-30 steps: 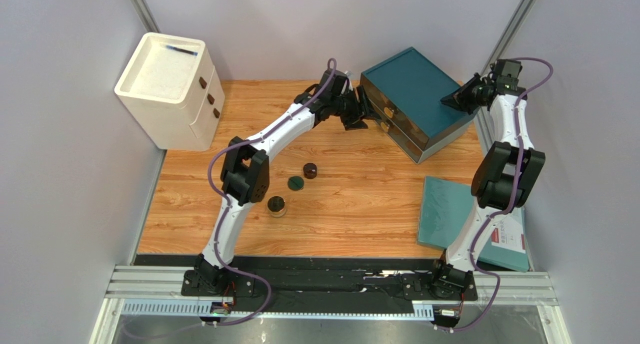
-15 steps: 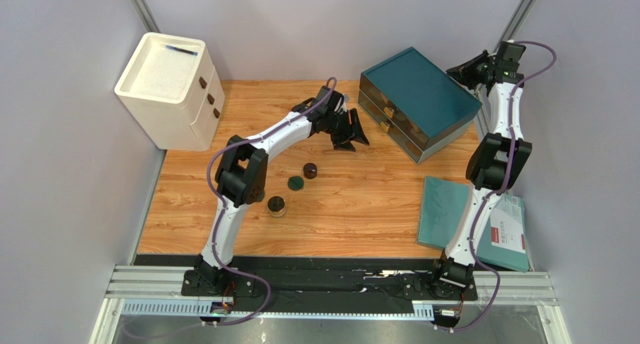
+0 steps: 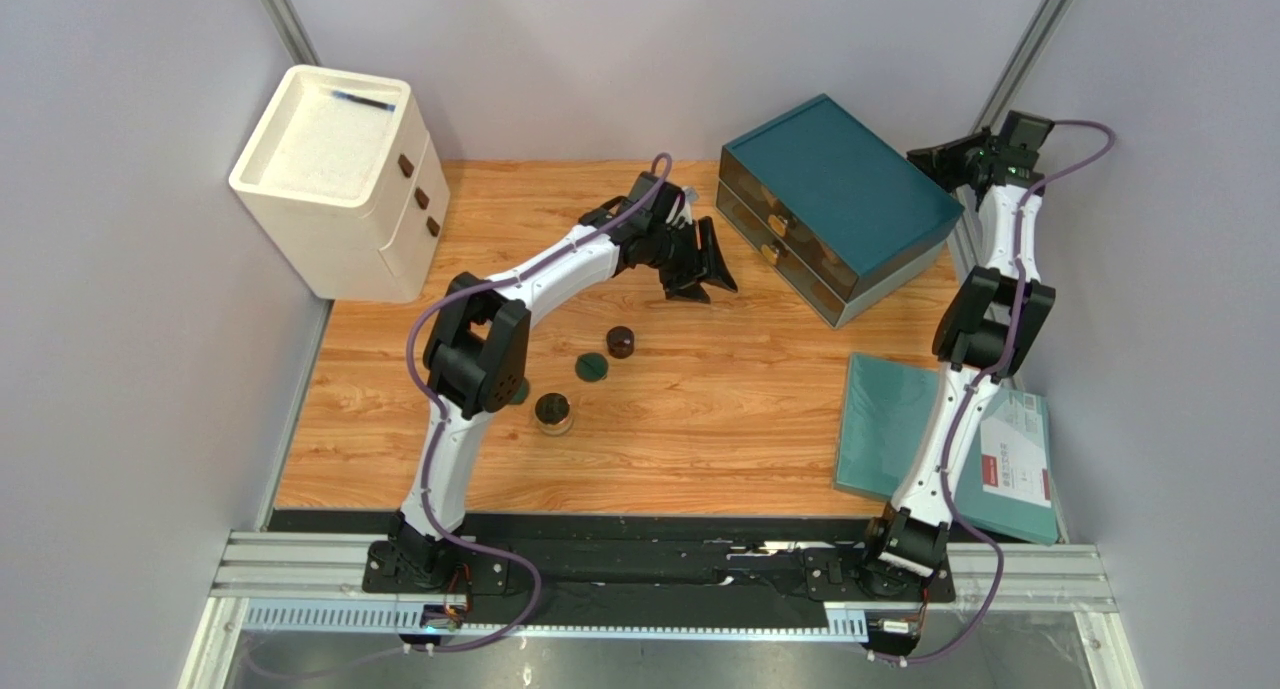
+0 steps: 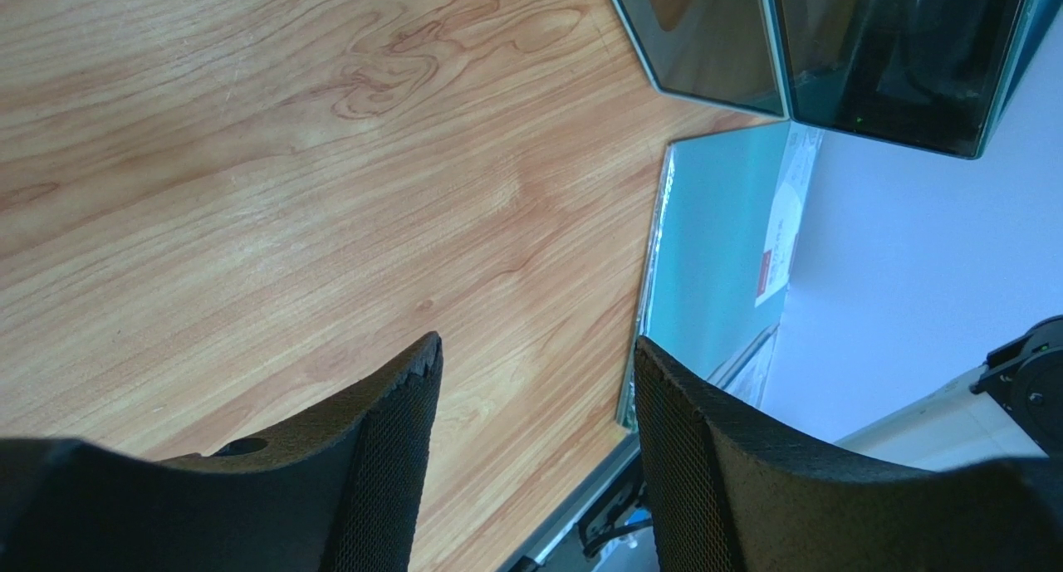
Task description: Organize the makeup
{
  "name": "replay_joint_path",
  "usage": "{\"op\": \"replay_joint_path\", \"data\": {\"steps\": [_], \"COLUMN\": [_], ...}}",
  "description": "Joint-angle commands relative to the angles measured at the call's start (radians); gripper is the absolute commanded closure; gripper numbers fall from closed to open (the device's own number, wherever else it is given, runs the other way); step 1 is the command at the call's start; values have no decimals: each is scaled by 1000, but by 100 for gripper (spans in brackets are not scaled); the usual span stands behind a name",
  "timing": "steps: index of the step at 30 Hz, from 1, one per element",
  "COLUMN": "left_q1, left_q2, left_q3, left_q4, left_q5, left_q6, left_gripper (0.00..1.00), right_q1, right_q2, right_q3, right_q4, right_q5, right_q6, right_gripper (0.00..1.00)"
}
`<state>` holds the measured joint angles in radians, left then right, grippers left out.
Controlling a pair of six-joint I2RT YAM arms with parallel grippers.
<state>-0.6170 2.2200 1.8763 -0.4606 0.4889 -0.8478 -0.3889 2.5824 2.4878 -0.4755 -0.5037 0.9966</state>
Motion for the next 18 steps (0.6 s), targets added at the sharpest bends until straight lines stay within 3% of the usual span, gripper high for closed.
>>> {"op": "replay_joint_path", "data": {"steps": [1, 11, 18], "left_q1": [7, 37, 42], "left_q2": [-33, 9, 20], "left_q3": [35, 61, 55], "left_q4": [4, -33, -41], "left_q5": [13, 5, -6], "left_q6": [26, 1, -2], "left_gripper": [37, 37, 36], "right_q1": [19, 111, 156], "right_q2": [19, -7, -47], "right_q3": [5, -46, -93], "right_q4": [-8, -169, -265], "right_q5": [-84, -208, -176], "right_q6": [-7, -225, -352], "right_gripper": [100, 100, 100]}}
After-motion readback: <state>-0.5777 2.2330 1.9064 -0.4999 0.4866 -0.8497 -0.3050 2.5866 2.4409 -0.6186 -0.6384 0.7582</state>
